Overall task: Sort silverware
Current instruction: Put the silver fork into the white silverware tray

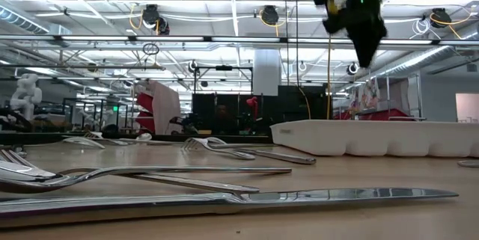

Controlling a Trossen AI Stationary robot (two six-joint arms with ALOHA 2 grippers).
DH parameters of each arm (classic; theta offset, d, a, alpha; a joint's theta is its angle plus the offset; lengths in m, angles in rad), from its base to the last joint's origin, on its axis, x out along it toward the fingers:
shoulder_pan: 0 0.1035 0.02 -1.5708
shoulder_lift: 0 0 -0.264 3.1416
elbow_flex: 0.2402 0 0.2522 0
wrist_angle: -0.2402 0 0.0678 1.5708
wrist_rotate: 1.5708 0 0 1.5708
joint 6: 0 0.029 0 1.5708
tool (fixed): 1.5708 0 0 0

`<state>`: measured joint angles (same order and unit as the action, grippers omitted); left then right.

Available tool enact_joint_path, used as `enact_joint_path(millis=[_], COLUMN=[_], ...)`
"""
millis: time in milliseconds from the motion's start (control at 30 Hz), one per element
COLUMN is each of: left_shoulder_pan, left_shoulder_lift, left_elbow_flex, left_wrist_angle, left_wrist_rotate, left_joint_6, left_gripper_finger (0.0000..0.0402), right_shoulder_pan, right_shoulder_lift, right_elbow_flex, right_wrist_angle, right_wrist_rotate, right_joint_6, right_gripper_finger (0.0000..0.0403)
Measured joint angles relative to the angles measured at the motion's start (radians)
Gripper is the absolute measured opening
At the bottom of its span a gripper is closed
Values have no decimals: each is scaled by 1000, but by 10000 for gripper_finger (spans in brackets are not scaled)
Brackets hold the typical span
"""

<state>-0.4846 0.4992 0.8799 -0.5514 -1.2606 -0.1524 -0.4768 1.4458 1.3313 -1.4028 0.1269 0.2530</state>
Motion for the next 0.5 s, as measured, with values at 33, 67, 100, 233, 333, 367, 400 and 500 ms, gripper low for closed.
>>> enact_joint_path(millis=[33, 67, 100, 233, 333, 367, 400, 500], left_shoulder_pan=[0, 0, 0, 0, 0, 0, 0, 0], left_shoulder_lift=[0, 0, 0, 0, 0, 0, 0, 0], left_elbow_flex=[0, 0, 0, 0, 0, 0, 0, 0], left_wrist_angle=[0, 0, -1, -15, -15, -15, -15, -15], left_wrist_rotate=[0, 0, 0, 0, 0, -1, -1, -1], left_joint_6=[0, 0, 0, 0, 0, 0, 1, 1], left_gripper_finger=[15, 15, 15, 15, 15, 15, 15, 15], right_shoulder_pan=[-15, -24, -29, -31, -31, -31, -31, -33], right_shoulder_lift=[1, 1, 1, 1, 1, 1, 1, 1], right_elbow_flex=[-45, -90, -135, -292, -364, -381, -395, -427], right_wrist_angle=[12, 27, 47, 199, 290, 308, 322, 364], right_wrist_rotate=[-34, -58, -79, -119, -150, -154, -149, -125], right_joint_6=[21, 37, 48, 78, 109, 117, 124, 143], right_gripper_finger=[146, 159, 169, 183, 173, 170, 167, 163])
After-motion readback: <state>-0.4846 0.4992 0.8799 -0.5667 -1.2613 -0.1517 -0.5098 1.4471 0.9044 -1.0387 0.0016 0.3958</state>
